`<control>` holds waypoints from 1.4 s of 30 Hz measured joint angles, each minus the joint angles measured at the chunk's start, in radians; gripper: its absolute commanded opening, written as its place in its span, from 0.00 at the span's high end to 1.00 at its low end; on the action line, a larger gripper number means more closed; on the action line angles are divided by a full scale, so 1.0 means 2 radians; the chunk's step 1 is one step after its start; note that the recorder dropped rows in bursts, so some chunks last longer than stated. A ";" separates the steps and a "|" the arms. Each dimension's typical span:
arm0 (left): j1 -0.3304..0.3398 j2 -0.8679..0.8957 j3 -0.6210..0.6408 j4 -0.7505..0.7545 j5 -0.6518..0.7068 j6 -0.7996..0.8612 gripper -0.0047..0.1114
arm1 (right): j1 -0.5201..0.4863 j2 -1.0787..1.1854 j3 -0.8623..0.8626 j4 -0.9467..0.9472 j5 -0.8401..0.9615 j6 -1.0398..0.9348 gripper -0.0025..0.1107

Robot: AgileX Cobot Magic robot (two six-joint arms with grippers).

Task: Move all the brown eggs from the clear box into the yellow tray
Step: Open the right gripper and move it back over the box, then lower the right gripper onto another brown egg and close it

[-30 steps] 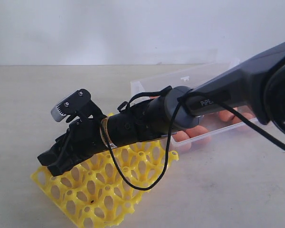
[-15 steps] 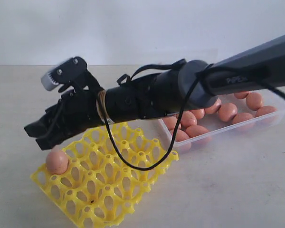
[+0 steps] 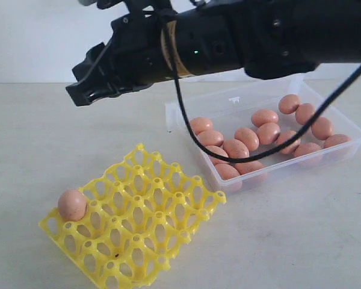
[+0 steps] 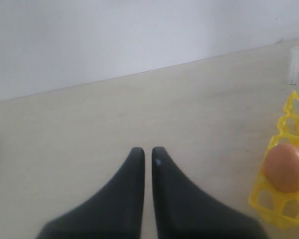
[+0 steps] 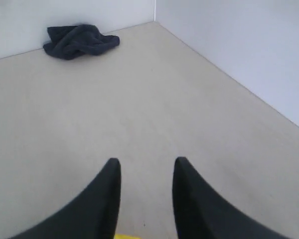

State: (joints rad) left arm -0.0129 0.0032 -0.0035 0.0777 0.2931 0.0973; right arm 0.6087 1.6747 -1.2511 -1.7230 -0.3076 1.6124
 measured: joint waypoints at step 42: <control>0.000 0.000 0.000 0.000 0.000 0.000 0.92 | -0.186 0.199 -0.195 0.941 0.762 -1.106 0.49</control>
State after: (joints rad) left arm -0.0129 0.0032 -0.0035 0.0777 0.2931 0.0973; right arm 0.2367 2.0720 -1.6415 0.1585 1.2156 -0.6005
